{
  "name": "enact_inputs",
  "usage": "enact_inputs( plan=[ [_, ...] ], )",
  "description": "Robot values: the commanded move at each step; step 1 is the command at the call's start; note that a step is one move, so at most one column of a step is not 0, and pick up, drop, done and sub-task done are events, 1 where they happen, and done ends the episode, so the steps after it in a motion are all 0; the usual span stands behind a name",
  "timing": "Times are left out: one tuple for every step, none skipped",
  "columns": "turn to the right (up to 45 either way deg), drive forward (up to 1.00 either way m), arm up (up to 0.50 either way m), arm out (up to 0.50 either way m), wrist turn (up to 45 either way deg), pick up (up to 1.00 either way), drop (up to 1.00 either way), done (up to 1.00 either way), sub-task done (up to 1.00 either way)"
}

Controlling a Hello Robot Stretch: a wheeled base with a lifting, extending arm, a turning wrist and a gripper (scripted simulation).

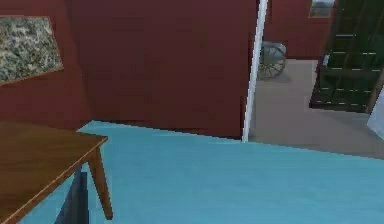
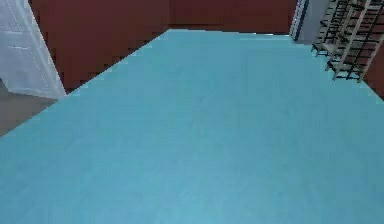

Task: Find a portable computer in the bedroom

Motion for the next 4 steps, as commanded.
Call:
enact_inputs(
  plan=[
    [45.0, 0.00, 0.00, 0.00, 0.0, 0.00, 0.00, 0.00, 0.00],
    [45.0, 0.00, 0.00, 0.00, 0.0, 0.00, 0.00, 0.00, 0.00],
    [15.0, 0.00, 0.00, 0.00, 0.0, 0.00, 0.00, 0.00, 0.00],
    [0.0, 0.05, 0.00, 0.00, 0.0, 0.00, 0.00, 0.00, 0.00]
  ],
)
